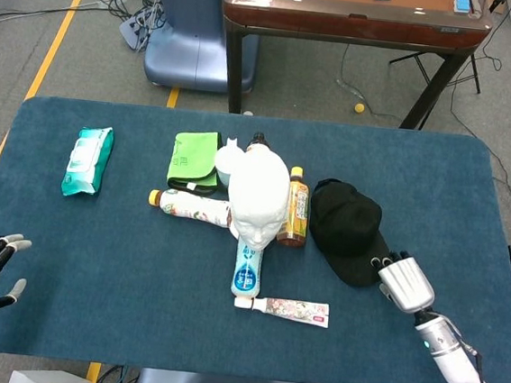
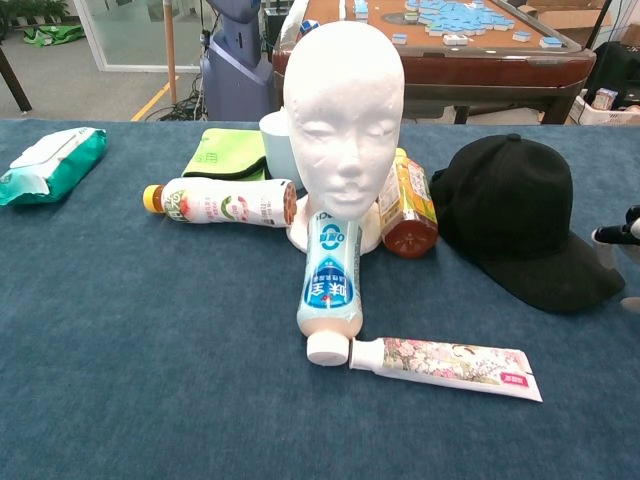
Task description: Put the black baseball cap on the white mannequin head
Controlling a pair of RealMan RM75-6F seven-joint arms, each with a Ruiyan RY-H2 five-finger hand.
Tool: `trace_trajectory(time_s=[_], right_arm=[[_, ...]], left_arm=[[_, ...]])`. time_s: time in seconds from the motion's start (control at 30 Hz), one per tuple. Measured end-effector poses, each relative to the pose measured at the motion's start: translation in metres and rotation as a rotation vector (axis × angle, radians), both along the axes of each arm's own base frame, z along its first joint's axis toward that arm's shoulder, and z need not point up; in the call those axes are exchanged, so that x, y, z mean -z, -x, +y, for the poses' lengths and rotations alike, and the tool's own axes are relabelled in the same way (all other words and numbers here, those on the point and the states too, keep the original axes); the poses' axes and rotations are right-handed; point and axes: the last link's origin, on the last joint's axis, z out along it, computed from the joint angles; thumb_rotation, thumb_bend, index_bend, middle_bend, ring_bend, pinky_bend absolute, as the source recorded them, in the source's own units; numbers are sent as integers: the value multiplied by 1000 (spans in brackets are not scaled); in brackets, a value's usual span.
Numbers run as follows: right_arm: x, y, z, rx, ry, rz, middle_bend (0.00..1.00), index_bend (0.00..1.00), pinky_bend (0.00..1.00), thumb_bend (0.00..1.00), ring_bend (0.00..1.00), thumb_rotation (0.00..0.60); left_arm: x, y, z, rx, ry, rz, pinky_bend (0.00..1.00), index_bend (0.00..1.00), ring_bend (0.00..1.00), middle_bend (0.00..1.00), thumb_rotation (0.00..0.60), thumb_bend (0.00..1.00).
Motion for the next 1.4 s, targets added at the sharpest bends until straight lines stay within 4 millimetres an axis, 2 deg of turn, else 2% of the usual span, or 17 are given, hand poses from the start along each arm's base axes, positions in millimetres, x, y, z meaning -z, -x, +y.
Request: trace_trajectory(time_s=[0.87, 1.4], right_arm=[[5, 5, 2, -85, 9, 57, 712, 521, 579, 0, 514, 600], [11, 2, -12, -45, 63, 47, 715, 521, 576, 0, 515, 600]], left_arm=[[-2, 0, -1, -9, 20, -25, 380, 316, 148, 204, 600, 305], [-2, 0, -1, -14, 29, -26, 380, 350, 148, 204, 600, 304]])
